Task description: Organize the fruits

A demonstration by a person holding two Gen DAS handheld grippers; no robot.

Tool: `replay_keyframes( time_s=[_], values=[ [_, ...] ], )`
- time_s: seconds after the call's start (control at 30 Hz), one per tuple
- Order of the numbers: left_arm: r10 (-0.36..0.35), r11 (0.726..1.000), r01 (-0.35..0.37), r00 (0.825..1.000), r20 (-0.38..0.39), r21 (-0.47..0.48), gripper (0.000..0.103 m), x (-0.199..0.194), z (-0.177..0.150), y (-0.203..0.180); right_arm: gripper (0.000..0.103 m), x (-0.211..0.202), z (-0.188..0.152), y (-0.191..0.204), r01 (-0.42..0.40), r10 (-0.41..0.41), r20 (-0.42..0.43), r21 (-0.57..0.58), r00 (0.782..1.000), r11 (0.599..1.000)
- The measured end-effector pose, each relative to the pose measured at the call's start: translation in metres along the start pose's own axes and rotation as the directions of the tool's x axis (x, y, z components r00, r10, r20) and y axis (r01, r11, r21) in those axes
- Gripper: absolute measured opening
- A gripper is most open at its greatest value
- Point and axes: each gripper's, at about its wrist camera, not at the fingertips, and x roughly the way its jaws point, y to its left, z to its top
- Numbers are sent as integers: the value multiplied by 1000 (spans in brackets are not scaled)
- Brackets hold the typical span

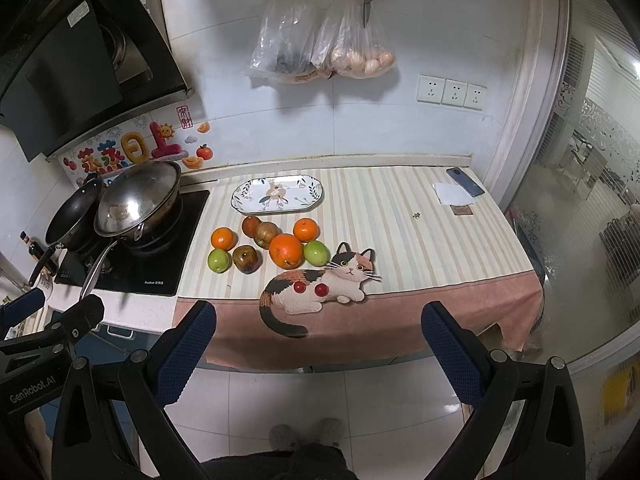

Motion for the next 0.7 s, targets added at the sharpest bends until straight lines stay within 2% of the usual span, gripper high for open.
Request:
replay_keyframes(
  time_s=[0.7],
  values=[
    [-2, 1000, 2, 1000, 5, -4, 103, 1, 6, 6, 103, 2, 4, 4, -6, 6, 5, 4, 1000, 1000]
  ],
)
